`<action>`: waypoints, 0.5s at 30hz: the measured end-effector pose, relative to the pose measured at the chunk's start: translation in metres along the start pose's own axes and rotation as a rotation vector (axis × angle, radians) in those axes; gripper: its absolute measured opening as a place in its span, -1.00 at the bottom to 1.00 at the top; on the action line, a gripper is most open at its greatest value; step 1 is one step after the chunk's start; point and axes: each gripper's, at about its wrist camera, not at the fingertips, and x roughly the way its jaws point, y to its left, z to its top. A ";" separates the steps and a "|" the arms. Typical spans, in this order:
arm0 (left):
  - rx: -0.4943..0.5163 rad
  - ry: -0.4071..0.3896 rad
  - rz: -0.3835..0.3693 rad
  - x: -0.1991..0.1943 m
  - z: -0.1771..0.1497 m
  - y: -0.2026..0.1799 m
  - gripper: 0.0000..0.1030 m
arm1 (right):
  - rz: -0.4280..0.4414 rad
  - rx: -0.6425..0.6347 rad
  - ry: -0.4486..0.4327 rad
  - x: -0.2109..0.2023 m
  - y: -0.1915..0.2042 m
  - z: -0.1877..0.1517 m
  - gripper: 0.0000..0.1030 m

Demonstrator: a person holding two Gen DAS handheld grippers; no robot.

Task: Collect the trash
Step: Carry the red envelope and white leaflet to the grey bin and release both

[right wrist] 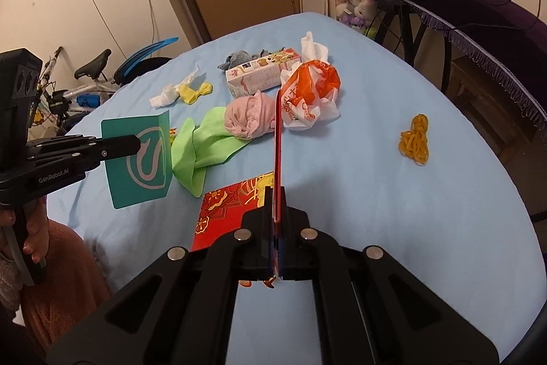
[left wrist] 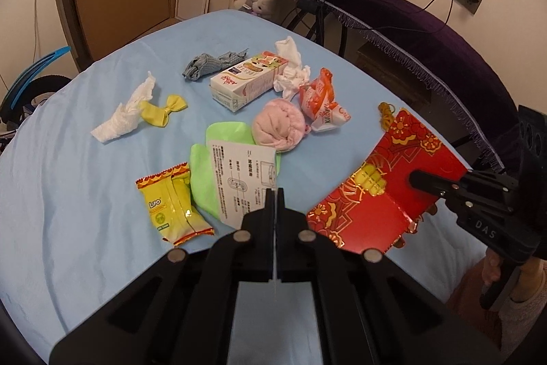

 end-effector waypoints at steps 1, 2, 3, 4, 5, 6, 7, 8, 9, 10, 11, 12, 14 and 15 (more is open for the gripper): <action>-0.003 -0.005 -0.009 -0.006 0.001 -0.001 -0.99 | -0.004 0.005 -0.008 -0.007 0.002 0.000 -0.99; -0.006 -0.009 -0.019 -0.011 0.001 -0.002 -0.99 | -0.011 0.008 -0.017 -0.014 0.003 0.000 -0.99; -0.009 -0.014 -0.028 -0.017 0.002 -0.003 -0.99 | -0.019 0.009 -0.027 -0.023 0.004 0.000 -0.99; -0.009 -0.020 -0.033 -0.023 0.003 -0.005 -0.99 | -0.026 0.007 -0.037 -0.031 0.006 0.001 -0.99; -0.005 -0.027 -0.036 -0.030 0.003 -0.008 -0.99 | -0.035 0.005 -0.047 -0.039 0.007 0.001 -0.99; 0.001 -0.035 -0.039 -0.037 0.004 -0.011 -0.99 | -0.047 0.002 -0.059 -0.048 0.008 0.002 -0.99; 0.009 -0.043 -0.038 -0.044 0.004 -0.014 -0.99 | -0.057 -0.001 -0.070 -0.058 0.009 0.003 -0.99; 0.018 -0.048 -0.042 -0.050 0.005 -0.019 -0.99 | -0.067 -0.002 -0.081 -0.068 0.010 0.004 -0.99; 0.027 -0.052 -0.050 -0.056 0.006 -0.023 -0.99 | -0.080 -0.004 -0.094 -0.079 0.010 0.004 -0.99; 0.035 -0.055 -0.060 -0.061 0.007 -0.028 -0.99 | -0.092 -0.006 -0.106 -0.091 0.009 0.003 -0.99; 0.047 -0.058 -0.070 -0.067 0.008 -0.033 -0.99 | -0.104 -0.004 -0.118 -0.102 0.009 0.003 -0.99; 0.063 -0.061 -0.080 -0.072 0.009 -0.040 -0.99 | -0.117 -0.001 -0.131 -0.114 0.008 0.002 -0.99; 0.102 -0.069 -0.098 -0.083 0.013 -0.055 -0.99 | -0.138 0.013 -0.151 -0.139 0.004 -0.001 -0.99; 0.121 -0.073 -0.107 -0.088 0.015 -0.064 -0.99 | -0.150 0.024 -0.163 -0.154 0.002 -0.003 -0.99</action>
